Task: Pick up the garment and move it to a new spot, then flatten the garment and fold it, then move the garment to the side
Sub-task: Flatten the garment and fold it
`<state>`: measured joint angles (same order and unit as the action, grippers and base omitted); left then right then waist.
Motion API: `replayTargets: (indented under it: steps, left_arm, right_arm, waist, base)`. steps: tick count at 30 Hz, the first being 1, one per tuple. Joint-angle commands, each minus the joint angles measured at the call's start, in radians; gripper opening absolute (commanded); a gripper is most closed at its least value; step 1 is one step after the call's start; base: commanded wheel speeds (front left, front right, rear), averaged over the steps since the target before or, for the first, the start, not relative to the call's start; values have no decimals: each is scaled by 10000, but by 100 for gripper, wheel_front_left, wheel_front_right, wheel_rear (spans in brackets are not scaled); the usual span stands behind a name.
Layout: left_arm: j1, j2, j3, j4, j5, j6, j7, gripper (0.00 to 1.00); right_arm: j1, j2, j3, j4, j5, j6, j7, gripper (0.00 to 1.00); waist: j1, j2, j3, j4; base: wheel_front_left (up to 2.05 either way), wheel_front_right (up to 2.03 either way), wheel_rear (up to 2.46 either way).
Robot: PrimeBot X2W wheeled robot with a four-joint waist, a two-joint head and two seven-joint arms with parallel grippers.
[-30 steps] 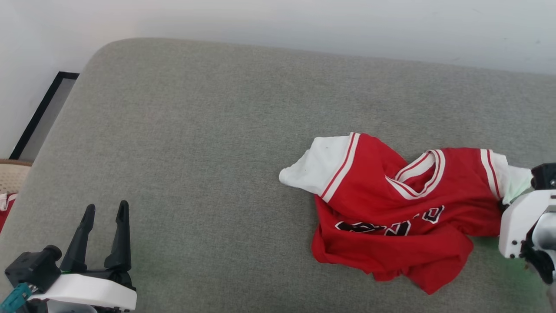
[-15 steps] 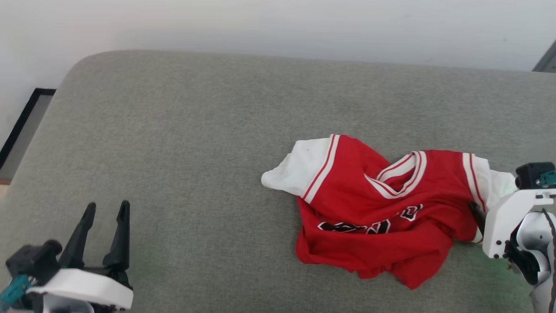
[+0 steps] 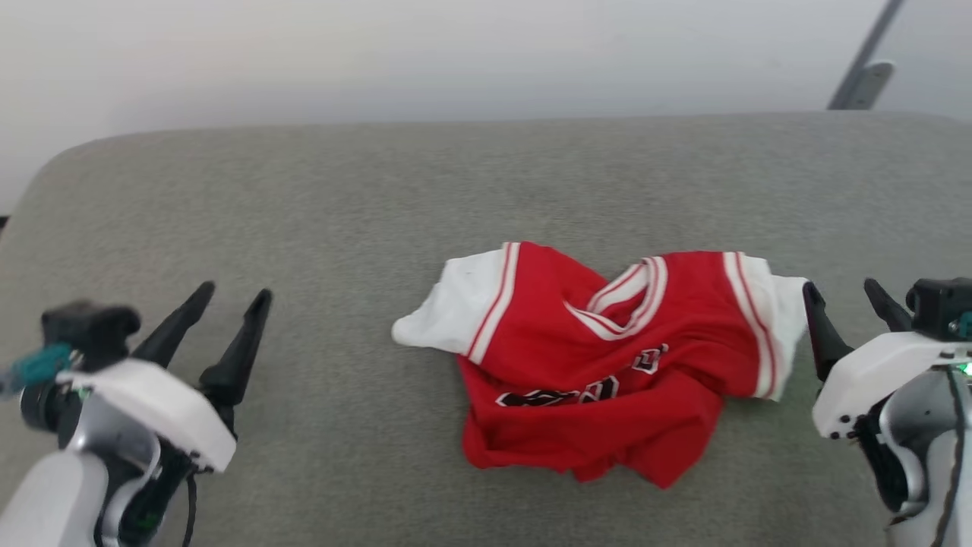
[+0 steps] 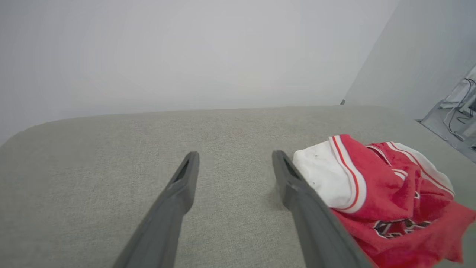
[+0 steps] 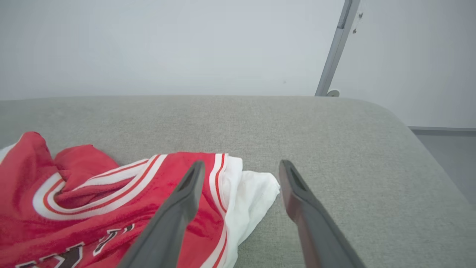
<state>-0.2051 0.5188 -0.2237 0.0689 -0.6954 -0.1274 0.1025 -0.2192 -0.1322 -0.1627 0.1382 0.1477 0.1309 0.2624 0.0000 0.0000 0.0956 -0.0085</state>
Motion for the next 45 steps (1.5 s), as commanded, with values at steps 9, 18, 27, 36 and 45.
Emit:
replayTargets:
  steps: [9,18,27,36,45]
  left_arm:
    - [-1930,583,-1318,281,-872,-23,2354,100]
    - [-3502,489,-2361,1643,-1624,16,4769,100]
    - [-4182,111,-2750,2901,-2459,783,7307,100]
    - [-4255,-128,-2824,3341,-2948,976,8103,0]
    - [-4523,218,-2566,3422,-2775,1088,7773,0]
  right_arm:
    - [310,688,578,-582,-717,-3,-1730,100]
    - [392,823,1259,-425,-395,-3,-2471,100]
    - [426,819,1206,-434,-55,-3,-2586,100]
    - [233,820,1235,-294,164,-3,-2804,100]
    - [145,816,1066,-184,214,-3,-3008,100]
  waist:
    - [0,0,50,-1176]
    - [0,0,249,-2110]
    - [0,0,588,-2594]
    - [0,0,1013,-2836]
    - [0,0,1159,-2681]
  base:
    - [0,0,0]
    - [0,0,0]
    - [0,0,0]
    - [0,0,0]
    - [0,0,0]
